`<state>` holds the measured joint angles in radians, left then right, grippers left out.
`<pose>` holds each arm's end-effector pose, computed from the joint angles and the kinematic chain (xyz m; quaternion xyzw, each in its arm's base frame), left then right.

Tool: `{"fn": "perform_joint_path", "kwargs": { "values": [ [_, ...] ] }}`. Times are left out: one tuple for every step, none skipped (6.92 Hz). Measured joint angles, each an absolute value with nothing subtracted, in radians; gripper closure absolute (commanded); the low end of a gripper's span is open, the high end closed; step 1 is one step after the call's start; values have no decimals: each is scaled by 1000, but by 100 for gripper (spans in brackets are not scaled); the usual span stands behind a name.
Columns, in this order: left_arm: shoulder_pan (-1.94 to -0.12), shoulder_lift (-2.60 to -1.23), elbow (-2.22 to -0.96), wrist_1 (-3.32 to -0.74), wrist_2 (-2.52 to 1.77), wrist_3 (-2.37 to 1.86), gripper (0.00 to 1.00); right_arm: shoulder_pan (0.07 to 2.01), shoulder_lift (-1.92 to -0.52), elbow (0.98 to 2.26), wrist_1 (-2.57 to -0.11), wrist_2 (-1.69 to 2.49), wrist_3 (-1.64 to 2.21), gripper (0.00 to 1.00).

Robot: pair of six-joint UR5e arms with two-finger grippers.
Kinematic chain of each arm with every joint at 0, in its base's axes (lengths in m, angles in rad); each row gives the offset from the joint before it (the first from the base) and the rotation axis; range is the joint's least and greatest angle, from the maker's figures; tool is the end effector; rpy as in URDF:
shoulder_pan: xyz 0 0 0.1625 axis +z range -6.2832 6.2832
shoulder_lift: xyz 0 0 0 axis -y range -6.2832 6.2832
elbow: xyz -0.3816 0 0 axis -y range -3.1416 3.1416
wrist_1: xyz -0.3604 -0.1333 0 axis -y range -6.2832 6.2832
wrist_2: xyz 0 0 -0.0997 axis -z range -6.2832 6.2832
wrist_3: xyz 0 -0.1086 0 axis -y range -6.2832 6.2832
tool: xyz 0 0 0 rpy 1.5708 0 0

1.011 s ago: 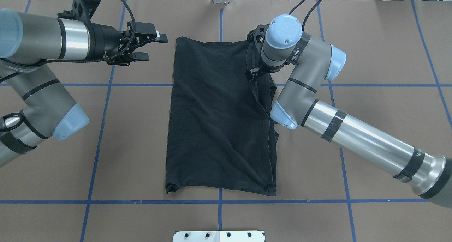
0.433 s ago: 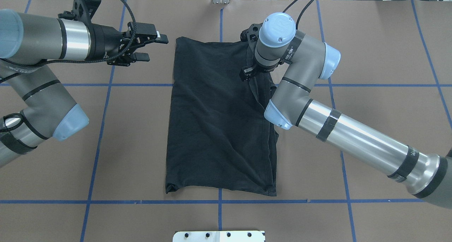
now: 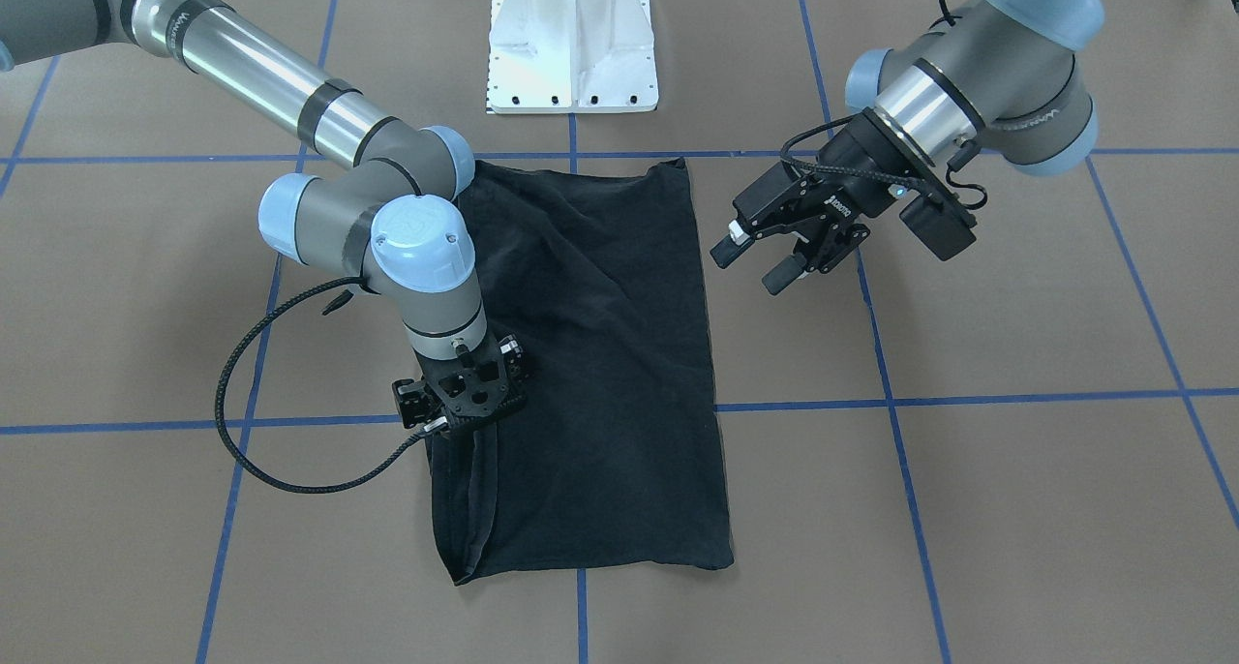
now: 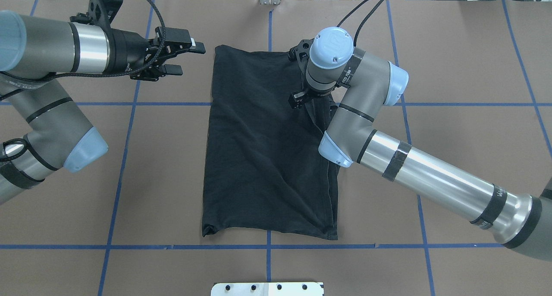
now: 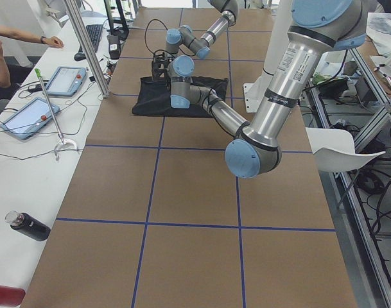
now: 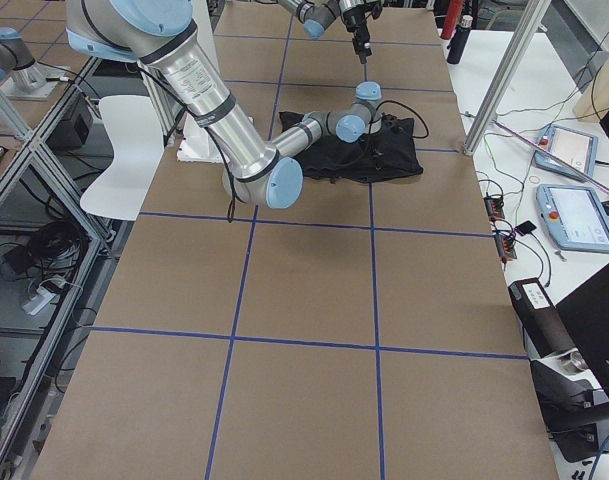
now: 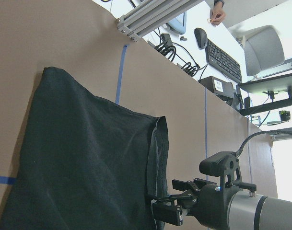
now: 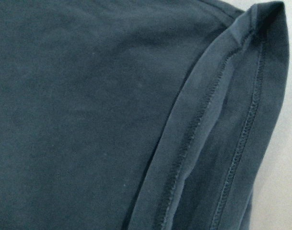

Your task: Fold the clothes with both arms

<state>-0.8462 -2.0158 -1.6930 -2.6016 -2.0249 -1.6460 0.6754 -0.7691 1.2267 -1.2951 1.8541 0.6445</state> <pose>0.3091 -0.4784 0.2110 0.1171 0.7061 -0.1576 0.6804 -0.5143 -0.5439 0.2794 0.1631 -0.3417 -0.1658 0.9106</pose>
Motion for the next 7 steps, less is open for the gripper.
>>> {"fn": "perform_joint_path", "kwargs": {
  "values": [
    [-846,-2016,-1693,-2602,-2026,-1646,0,675,-772,1225,-1298,1854,642,0],
    [-846,-2016,-1696,-2601,-2026,-1646,0,676,-774,1225,-1304,1854,640,0],
    [-845,-2015,-1700,-2600,-2027,-1646,0,677,-775,1224,-1312,1855,639,0],
    [-845,-2015,-1703,-2599,-2028,-1646,0,679,-776,1223,-1318,1855,638,0],
    [-845,-2015,-1704,-2599,-2029,-1646,0,682,-776,1221,-1324,1855,635,0],
    [-845,-2016,-1704,-2599,-2028,-1646,0,689,-776,1220,-1328,1857,628,0],
    [-845,-2017,-1704,-2598,-2028,-1646,0,698,-776,1219,-1330,1860,619,0]
  ]
}}
